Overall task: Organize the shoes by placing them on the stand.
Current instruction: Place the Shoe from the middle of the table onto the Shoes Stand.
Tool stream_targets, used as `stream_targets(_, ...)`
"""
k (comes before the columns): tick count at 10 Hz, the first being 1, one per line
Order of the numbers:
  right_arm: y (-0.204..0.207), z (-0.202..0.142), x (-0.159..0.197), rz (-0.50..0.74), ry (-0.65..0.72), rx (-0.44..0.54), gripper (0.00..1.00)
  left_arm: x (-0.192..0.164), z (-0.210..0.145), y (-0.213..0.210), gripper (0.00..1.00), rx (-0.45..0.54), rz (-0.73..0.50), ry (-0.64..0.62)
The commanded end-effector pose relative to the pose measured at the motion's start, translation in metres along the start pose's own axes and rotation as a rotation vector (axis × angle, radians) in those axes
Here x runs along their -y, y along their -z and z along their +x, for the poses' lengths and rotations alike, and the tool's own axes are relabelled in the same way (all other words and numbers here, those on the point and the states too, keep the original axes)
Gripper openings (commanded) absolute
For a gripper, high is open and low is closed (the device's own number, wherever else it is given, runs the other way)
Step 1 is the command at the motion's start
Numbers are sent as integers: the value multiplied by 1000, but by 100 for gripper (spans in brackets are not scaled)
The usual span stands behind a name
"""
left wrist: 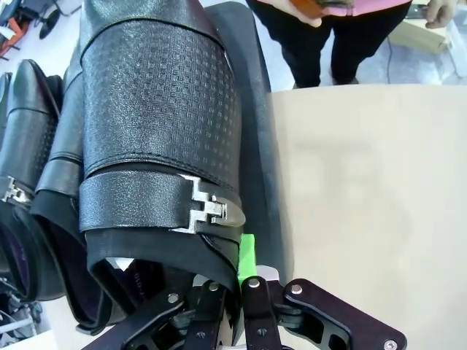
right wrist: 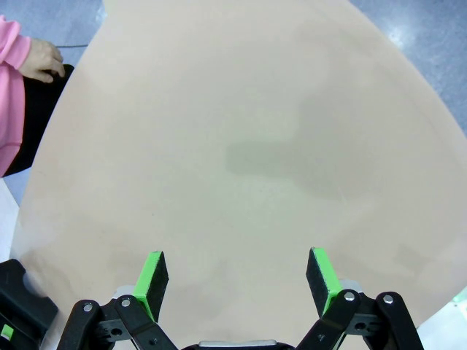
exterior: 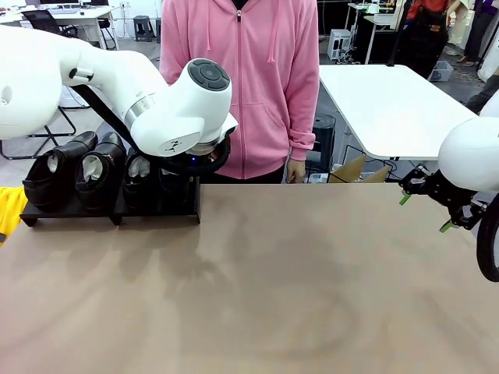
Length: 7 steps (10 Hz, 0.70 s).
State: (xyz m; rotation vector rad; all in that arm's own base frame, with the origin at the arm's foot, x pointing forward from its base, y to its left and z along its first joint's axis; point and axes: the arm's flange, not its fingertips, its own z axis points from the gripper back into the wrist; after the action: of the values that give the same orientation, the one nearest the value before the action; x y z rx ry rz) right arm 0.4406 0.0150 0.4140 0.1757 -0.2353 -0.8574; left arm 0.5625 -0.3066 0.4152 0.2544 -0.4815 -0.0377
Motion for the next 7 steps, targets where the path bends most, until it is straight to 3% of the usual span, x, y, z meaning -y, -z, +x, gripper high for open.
stream_targets(1, -2, 1, 0, 6, -10, 8, 100, -1, 6, 1, 0, 24, -3, -5)
stream_targets(4, -2, 1, 0, 6, -10, 8, 100, 0, 5, 4, 0, 25, 5, 2)
stream_targets(7, -2, 1, 0, 6, -10, 8, 100, -1, 5, 7, 55, 10, 5, -8)
